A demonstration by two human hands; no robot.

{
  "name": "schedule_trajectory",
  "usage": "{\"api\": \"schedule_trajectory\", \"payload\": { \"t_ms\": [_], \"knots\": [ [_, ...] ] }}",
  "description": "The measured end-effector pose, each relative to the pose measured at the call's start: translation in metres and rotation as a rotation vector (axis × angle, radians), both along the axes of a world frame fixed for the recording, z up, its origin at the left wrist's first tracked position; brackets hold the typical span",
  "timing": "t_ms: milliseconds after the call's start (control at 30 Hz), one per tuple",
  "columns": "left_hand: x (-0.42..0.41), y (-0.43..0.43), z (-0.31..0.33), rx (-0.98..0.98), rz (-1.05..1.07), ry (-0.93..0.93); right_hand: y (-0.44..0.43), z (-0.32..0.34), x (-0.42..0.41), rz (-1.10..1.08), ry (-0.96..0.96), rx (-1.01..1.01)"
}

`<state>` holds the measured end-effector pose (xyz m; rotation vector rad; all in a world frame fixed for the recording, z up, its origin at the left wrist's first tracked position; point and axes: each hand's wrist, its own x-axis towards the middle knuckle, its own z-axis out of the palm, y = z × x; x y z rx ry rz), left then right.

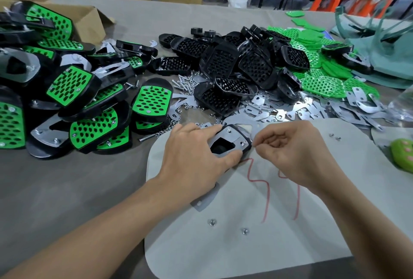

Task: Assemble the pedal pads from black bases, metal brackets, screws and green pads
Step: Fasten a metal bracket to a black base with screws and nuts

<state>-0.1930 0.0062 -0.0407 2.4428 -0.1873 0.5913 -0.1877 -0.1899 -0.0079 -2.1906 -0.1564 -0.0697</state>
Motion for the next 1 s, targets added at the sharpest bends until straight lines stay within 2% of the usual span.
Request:
{"api": "schedule_trajectory", "payload": {
  "t_ms": [167,300,400,533,767,833,933,1000],
  "knots": [
    [0.0,-0.002,0.0,0.012,0.006,0.003,0.003,0.002,-0.003,0.148,0.064,0.057],
    [-0.001,-0.002,0.002,-0.004,0.013,-0.004,0.003,-0.001,-0.006,0.122,0.095,0.11],
    [-0.001,-0.002,0.001,0.006,0.009,0.018,0.007,-0.002,-0.008,0.049,0.012,0.108],
    [0.0,-0.001,0.001,0.003,-0.005,0.015,0.012,0.003,-0.01,0.089,-0.135,-0.124],
    [0.0,-0.002,0.002,0.03,-0.022,-0.049,0.017,0.015,0.001,0.216,-0.104,-0.409],
    [-0.001,-0.002,0.002,0.036,-0.017,-0.049,0.014,0.017,0.003,0.17,-0.098,-0.36],
    [-0.001,-0.002,0.002,0.018,-0.011,-0.039,0.01,0.021,0.008,0.034,-0.037,-0.177],
    [0.0,-0.002,0.001,0.017,-0.012,-0.048,0.01,0.021,0.012,0.033,0.014,-0.187]
  ]
}}
